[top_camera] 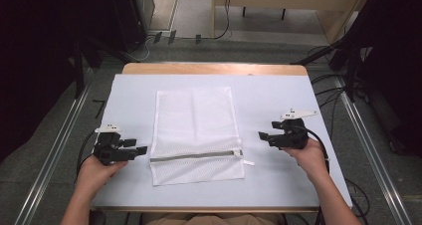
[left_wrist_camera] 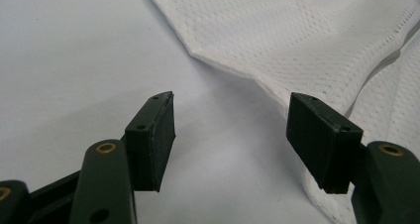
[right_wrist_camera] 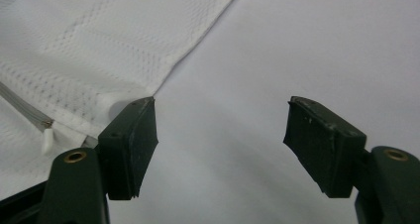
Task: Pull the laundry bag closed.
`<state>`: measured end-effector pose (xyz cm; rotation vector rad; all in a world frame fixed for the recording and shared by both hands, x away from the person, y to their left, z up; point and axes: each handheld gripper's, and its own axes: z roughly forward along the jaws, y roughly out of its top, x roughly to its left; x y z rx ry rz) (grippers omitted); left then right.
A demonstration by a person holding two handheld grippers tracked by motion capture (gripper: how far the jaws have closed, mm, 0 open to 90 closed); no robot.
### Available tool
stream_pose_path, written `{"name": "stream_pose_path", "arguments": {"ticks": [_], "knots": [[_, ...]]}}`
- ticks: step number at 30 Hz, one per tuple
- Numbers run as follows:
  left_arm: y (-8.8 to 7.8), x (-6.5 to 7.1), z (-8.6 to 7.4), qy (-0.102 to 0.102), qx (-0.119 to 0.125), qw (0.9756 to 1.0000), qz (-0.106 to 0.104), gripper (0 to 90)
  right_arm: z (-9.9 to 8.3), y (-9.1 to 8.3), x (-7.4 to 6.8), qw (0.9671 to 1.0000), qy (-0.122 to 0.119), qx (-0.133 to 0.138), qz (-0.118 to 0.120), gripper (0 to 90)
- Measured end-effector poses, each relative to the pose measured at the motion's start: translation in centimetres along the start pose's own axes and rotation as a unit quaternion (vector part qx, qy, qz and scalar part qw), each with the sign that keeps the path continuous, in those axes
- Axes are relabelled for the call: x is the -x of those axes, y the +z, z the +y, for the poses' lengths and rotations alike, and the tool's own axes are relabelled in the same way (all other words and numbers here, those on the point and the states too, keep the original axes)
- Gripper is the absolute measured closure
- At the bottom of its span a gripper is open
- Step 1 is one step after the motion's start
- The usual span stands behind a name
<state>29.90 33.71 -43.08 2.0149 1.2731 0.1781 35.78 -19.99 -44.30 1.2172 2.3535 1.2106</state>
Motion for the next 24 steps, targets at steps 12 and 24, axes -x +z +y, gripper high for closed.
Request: {"name": "stream_pose_path", "arguments": {"ticks": [12,24], "knots": [[0.18,-0.26,-0.05,-0.004,-0.008,0.9999,0.012,35.3,-0.36,0.35,0.04,0.9998,-0.016,-0.005,-0.014,26.5],[0.42,-0.28,-0.08,0.000,-0.017,0.9998,0.014,35.0,-0.55,0.62,-0.13,0.9994,-0.028,-0.015,-0.012,25.5]]}}
